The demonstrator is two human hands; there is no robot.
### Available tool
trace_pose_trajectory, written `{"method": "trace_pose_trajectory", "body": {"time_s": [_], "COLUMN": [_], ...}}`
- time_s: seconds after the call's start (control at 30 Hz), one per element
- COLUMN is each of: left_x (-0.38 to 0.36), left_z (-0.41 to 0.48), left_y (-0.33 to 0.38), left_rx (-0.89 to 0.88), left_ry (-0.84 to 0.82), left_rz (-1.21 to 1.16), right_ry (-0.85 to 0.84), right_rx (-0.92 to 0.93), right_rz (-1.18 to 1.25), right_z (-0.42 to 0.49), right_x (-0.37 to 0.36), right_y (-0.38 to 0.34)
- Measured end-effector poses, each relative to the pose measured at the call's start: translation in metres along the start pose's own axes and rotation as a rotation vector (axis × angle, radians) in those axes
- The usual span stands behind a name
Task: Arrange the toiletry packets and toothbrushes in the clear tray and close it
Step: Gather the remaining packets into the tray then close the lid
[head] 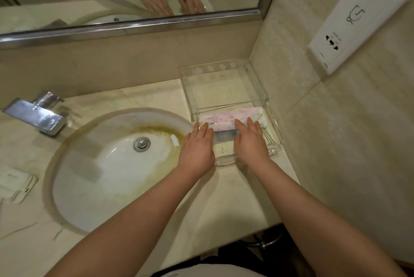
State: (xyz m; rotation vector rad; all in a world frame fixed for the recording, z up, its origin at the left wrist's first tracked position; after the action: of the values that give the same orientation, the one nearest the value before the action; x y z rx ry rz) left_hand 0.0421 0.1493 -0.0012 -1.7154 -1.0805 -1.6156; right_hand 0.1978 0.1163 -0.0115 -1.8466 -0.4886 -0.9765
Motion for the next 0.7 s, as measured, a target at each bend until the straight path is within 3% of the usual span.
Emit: {"method": "trace_pose_trajectory", "body": {"time_s": [0.4,0.7], "left_x": [0.013,0.026], "left_z": [-0.064,-0.177], "left_y": [-0.028,-0.137], "left_rx": [0.218,0.667], "left_ry": [0.060,0.152], "left_rz": [-0.217,-0.363], "right_ry": [-0.142,-0.389], "right_rx": [0.179,0.499], "right_rz": [0.136,0.161], "right_z": [-0.045,-0.098], "right_x": [-0.024,-0.103], "right_y": [-0.050,-0.157]}}
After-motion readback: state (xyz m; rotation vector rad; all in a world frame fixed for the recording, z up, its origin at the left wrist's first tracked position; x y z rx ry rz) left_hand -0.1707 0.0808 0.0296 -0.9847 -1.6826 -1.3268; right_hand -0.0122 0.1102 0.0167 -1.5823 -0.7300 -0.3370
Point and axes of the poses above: each hand's wrist, its own z-axis towards the middle knuckle, its own x-axis out of the back of the hand, y = z × x, the point moved 5 cm from there along z, towards the middle knuckle, and after that the axes turned 13 degrees about z, right-handed, at the moved point
